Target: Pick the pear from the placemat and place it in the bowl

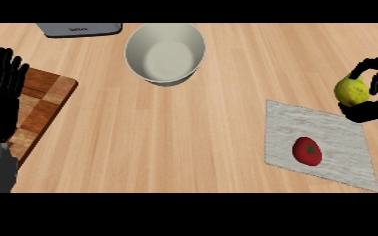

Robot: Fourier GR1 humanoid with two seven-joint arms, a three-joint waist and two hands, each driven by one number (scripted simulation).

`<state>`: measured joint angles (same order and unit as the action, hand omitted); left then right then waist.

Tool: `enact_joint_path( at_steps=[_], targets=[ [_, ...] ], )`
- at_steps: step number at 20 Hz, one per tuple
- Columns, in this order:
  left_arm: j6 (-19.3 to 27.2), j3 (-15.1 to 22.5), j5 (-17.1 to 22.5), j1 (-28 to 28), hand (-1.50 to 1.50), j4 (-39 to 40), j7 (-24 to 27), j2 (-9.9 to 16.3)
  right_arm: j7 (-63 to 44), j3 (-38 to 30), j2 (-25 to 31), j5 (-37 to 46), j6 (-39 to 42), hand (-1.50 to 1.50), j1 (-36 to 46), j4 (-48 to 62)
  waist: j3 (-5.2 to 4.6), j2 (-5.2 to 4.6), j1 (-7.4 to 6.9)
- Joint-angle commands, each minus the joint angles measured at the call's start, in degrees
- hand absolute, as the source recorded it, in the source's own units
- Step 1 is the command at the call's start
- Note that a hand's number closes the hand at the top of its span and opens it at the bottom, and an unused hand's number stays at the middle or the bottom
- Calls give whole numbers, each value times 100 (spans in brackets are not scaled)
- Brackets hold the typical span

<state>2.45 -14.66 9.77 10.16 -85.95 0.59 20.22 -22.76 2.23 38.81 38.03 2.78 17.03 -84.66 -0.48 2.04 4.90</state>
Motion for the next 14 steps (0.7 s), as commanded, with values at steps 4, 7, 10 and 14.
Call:
enact_joint_path(
  at_steps=[4, 7, 10, 14],
  targets=[
    [121, 166, -94, 157, 0, -105, -36, -161, -1822, -5, -369, -543, 771, 150, 389, -2808, 22, -61, -173],
    [-94, 210, -17, -31, 0, -166, 64, -170, -2750, -52, -742, -920, 1007, 150, 722, -3502, 30, -119, -359],
    [-149, 245, -3, 123, 0, -260, -35, -109, -3870, 244, -952, -1080, 1471, 150, 1621, -3902, 28, -142, -498],
    [-108, 289, -83, 207, 0, -190, 25, -179, -4546, 476, -1474, -1062, 1509, 150, 2886, -2998, 34, -188, -592]
  ],
)
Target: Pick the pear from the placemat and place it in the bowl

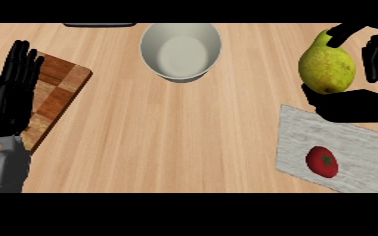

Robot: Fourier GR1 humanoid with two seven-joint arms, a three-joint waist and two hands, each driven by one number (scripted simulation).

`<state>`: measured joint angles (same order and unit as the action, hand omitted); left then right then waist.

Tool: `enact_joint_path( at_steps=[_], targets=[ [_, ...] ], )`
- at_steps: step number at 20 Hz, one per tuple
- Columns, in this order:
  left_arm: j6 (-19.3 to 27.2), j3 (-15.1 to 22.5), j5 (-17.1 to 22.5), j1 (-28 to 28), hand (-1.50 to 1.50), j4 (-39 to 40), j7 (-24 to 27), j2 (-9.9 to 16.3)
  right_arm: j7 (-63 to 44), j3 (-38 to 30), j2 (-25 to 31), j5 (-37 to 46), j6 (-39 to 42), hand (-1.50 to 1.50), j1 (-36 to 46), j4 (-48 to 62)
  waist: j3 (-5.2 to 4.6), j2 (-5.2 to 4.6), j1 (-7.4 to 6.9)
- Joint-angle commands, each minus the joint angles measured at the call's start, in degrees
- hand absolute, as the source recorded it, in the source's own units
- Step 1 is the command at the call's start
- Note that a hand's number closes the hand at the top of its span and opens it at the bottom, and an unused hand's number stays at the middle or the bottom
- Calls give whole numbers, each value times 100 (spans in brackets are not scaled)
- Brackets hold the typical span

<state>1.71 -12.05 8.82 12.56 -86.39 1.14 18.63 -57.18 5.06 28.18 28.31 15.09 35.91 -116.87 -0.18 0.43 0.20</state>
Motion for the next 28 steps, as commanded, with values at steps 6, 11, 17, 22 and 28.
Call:
enact_joint_path(
  at_steps=[6, 11, 17, 22, 28],
  targets=[
    [-120, -50, 118, 423, 0, 273, -86, 31, -647, 527, -1034, 240, 7, 150, 1996, 2100, 6, -73, -158],
    [172, 64, -94, 456, 0, 14, -276, -78, -632, 826, -1861, 633, -297, 150, 2529, 3229, 12, -60, -175],
    [-169, 44, 7, -43, 0, -31, 141, -112, 269, 568, -2431, 873, -959, 150, 2753, 4887, 15, -62, -182],
    [-84, 20, -14, 177, 0, 100, 100, -147, 916, 578, -2710, 1343, -1600, 150, 3017, 6552, 12, -100, -235],
    [-124, 46, -32, 287, 0, 19, -157, -45, 475, 667, -2811, 1478, -2719, 150, 3093, 7728, 13, -110, -316]
  ],
)
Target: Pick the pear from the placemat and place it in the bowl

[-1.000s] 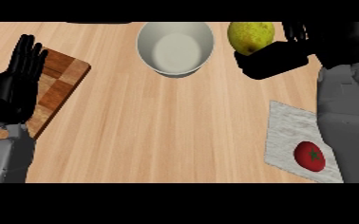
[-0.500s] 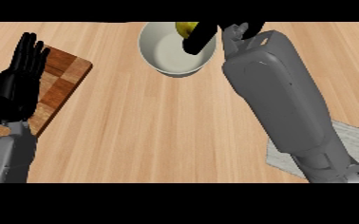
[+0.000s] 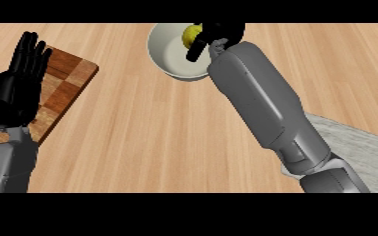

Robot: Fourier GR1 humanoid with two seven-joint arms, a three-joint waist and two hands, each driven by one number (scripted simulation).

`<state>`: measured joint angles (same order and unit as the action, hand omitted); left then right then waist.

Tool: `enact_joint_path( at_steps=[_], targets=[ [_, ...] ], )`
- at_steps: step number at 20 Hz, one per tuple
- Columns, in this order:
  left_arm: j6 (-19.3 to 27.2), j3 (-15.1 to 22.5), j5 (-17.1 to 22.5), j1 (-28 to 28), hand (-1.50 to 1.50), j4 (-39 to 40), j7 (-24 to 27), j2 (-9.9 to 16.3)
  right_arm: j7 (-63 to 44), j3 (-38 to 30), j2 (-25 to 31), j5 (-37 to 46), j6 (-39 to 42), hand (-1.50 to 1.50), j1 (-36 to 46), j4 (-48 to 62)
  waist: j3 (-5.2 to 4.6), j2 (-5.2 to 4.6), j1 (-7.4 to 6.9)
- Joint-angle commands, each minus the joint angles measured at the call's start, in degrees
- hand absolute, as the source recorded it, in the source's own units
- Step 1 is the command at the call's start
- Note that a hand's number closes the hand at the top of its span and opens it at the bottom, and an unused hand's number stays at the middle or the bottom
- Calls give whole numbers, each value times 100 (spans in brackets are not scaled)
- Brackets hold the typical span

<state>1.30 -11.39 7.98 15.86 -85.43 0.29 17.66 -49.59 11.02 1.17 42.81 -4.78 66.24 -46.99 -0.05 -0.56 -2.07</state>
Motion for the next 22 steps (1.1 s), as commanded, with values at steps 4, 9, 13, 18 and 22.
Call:
enact_joint_path(
  at_steps=[4, 9, 13, 18, 22],
  targets=[
    [221, 154, -136, 179, 0, -49, -49, -225, 732, -592, -114, -343, -1294, -150, -81, 1413, 6, -45, -23],
    [-93, 71, 35, 217, 0, 176, 23, -88, 1522, -644, -116, -1300, -2357, -150, -185, 1296, 8, -55, -132],
    [-42, -46, -1, 147, 0, 276, 135, -47, 2140, -653, -116, -1261, -3353, -150, -293, 1118, 6, -12, -18],
    [1, -99, -5, -28, 0, 2, -28, 15, 2251, -950, -78, -1102, -4260, -150, -345, 987, 6, 58, 143],
    [118, -9, -103, -270, 0, -121, 169, -213, 2531, -1312, 291, -1328, -4472, -150, -757, 868, 7, 53, 166]
  ],
)
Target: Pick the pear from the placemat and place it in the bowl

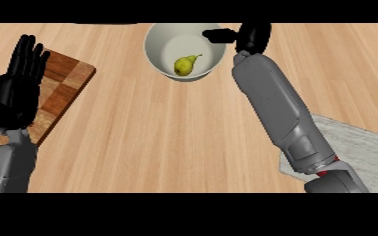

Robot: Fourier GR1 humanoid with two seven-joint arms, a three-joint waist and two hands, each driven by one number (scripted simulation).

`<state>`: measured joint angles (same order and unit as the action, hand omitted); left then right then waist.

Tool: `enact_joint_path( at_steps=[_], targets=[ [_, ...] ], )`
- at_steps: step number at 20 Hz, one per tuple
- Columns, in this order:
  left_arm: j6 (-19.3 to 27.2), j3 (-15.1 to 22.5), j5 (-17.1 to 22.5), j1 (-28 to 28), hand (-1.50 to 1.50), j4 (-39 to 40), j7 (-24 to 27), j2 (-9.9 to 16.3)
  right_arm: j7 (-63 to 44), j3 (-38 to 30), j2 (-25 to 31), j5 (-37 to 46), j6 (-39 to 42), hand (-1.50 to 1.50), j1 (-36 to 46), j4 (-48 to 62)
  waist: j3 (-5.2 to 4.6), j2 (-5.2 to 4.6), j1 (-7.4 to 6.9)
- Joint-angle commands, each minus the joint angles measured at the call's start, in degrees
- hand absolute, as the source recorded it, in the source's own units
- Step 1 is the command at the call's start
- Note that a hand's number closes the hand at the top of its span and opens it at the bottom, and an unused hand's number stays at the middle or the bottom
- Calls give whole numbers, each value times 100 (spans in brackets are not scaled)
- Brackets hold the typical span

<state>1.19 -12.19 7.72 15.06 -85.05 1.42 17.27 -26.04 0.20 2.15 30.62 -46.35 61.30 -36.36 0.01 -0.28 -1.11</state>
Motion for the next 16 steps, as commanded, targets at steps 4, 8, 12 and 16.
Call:
enact_joint_path(
  at_steps=[4, 8, 12, 16],
  targets=[
    [72, -52, -18, -67, 0, -195, -251, 53, 365, -315, 495, -506, 52, -150, -1244, -1447, 5, 71, 209],
    [128, -65, -57, 145, 0, 18, -209, 22, 510, -469, 943, -914, 555, -150, -2013, -2553, 1, 57, 244],
    [-40, -229, 49, -183, 0, -73, -109, 131, 783, -512, 1176, -1313, 935, -150, -3402, -3906, 0, 65, 249],
    [134, -59, -9, -150, 0, -554, -518, 3, 1186, -834, 1452, -1966, 1535, -150, -4204, -4603, 4, 53, 184]
  ],
)
